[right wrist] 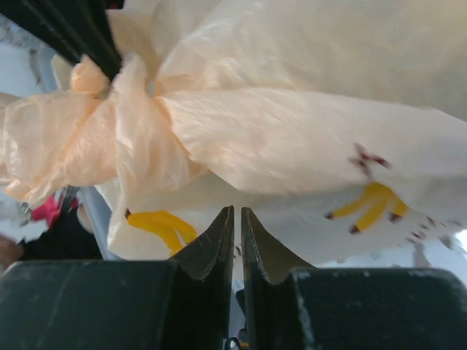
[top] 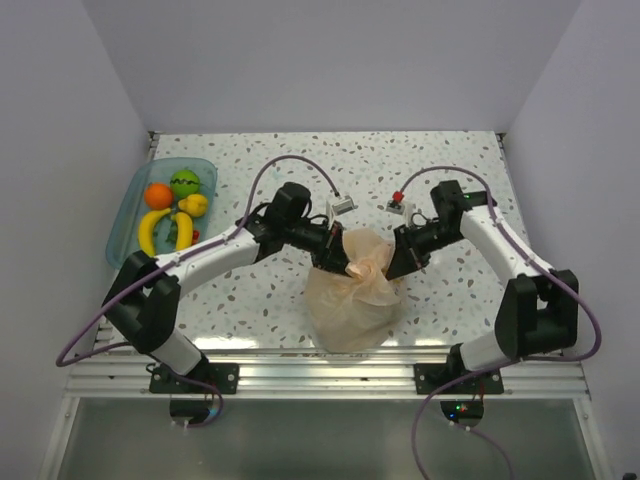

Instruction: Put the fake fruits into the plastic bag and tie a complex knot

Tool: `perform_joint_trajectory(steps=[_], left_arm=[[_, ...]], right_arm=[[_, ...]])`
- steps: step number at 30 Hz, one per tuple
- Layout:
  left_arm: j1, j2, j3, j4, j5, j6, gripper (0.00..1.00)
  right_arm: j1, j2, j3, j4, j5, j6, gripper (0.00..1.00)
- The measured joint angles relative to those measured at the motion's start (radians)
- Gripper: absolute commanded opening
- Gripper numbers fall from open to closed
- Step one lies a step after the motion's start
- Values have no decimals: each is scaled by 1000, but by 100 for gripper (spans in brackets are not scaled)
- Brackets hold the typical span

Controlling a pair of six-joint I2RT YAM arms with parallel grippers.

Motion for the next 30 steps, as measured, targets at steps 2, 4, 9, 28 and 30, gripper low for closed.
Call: perform_joint_trajectory(steps=[2,4,9,28,30], left_arm=[[0,11,7,-29,-7,15,0],[0,23,9,-48,-11,22,0],[-7,53,9,-53,-15,13,0],[-86,196,-220,990,2,-663,0],[-85,208,-220,1052,-3,-702,0]], right_arm=[[68,43,0,-15,-35,-17,13],[116,57,-6,4,-71,-5,15],[169,49,-72,135,-102,107,44],[250,-109,-252,781,-164,702,85],[252,-109,-253,839,-171,754,84]])
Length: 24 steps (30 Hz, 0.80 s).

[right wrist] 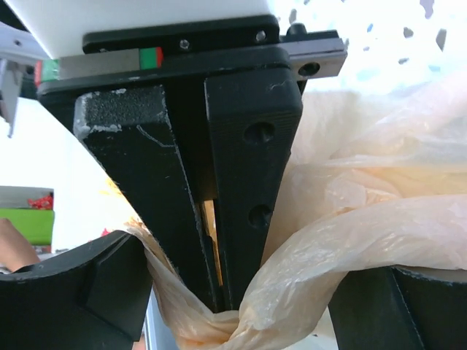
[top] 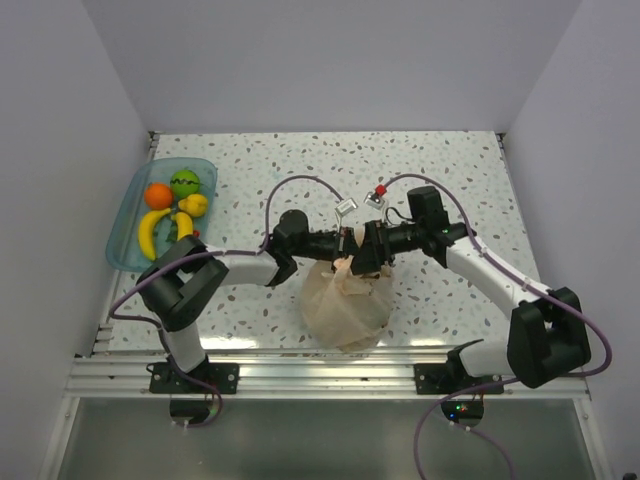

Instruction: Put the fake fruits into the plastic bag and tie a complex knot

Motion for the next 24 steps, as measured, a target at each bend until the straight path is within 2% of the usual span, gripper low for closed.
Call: perform_joint_trajectory(steps=[6,9,10,14,17,20,24], left_arm=[[14,2,0,102,-10,-54,0],[14,-1,7,78,2,-31,0],[14,-6,8,49,7,-11,0],[14,-51,-2,-84,22,95,0],[14,-108,-10,-241,19,240,0],[10,-124,37,-443,2,414,0],[10,-118,77,-579,-5,530,0]], right_arm=[[3,-11,-6,169,-15,146,83],[6,-12,-5,201,-13,159,77],[6,-12,-4,195,-12,148,74],[13,-12,16,139,-6,82,74],[21,-12,31,107,-1,33,74],[21,-7,31,95,13,6,78],[16,6,47,25,32,-58,82]])
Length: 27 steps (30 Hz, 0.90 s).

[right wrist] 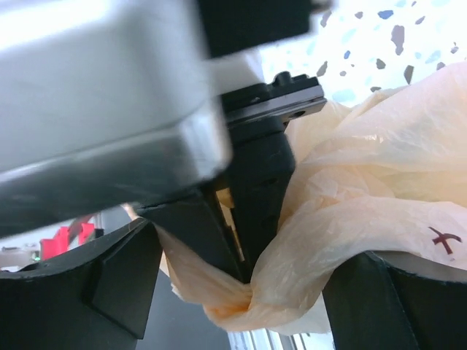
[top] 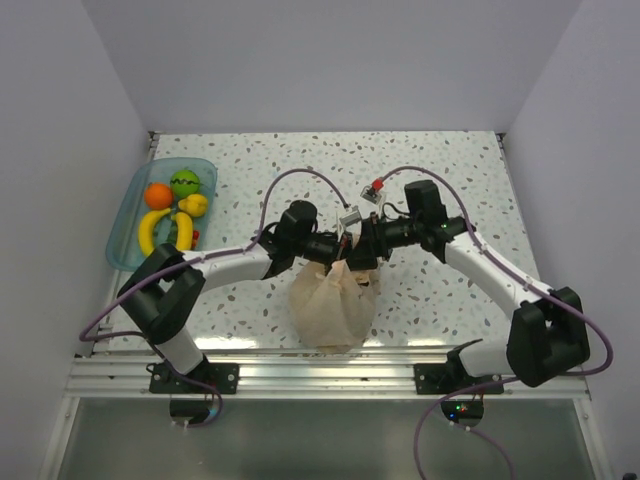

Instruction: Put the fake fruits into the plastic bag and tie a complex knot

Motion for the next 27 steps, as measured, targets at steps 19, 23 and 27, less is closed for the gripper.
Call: perform_joint_trajectory(steps=[19,23,27], left_arm=[[23,5,-6,18,43,-29,0],[23,5,-10,34,47,-37,0],[23,5,-12,65,50,-59,0]], right_arm=[[-154,-79,149,-668,37,-538,36],[-154,-79,120,-623,22,-491,19],[-153,-79,90,-507,-6,-383,8]])
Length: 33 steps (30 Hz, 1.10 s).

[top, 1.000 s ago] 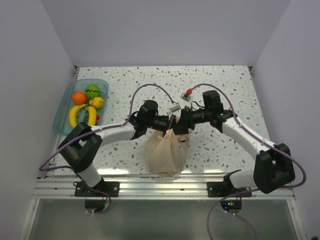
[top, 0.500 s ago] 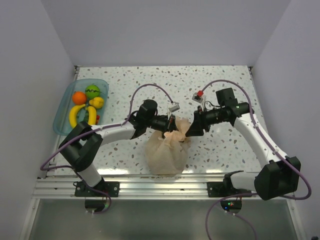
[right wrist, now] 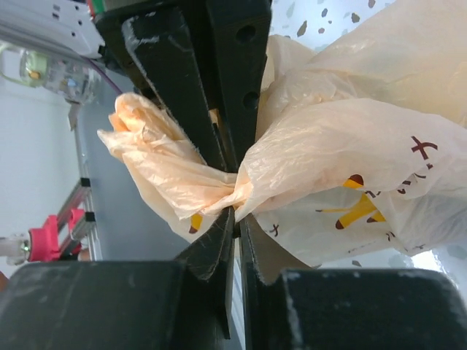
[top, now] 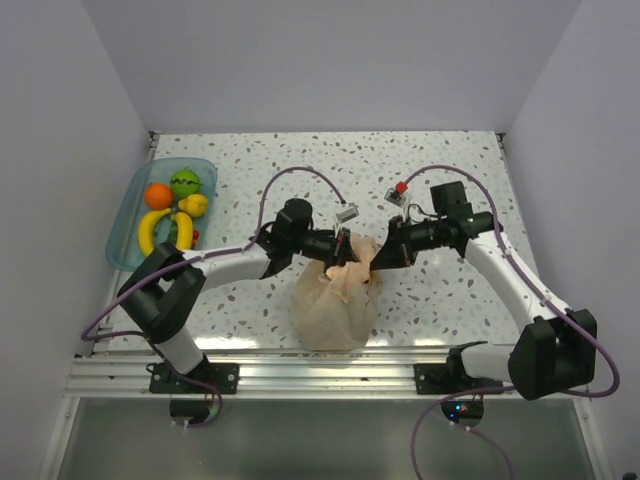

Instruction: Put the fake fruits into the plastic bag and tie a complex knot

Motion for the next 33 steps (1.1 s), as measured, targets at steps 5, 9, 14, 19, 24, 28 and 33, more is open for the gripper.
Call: perform_joint_trajectory(steps=[5,9,14,19,24,28,33], left_arm=[[-1,4,-12,63,10,-27,0],[-2,21,-20,97,17,-46,0],[-3,36,-33,119,21,-56,0],[-3,37,-49,178,30,-100,0],[-2,37,-63,230,37,-144,0],[-2,37,-64,253,38,-160,0],[0,36,-64,262,39,-168,0]], right_arm=[[8,1,-34,172,-10,164,0],[10,-5,-67,288,-8,270,0],[14,-35,-92,353,-7,332,0],[26,-51,-89,288,2,257,32],[-6,-77,-53,80,23,85,38],[-74,-88,13,-73,23,-24,49],[-83,-48,145,-298,31,-253,19]])
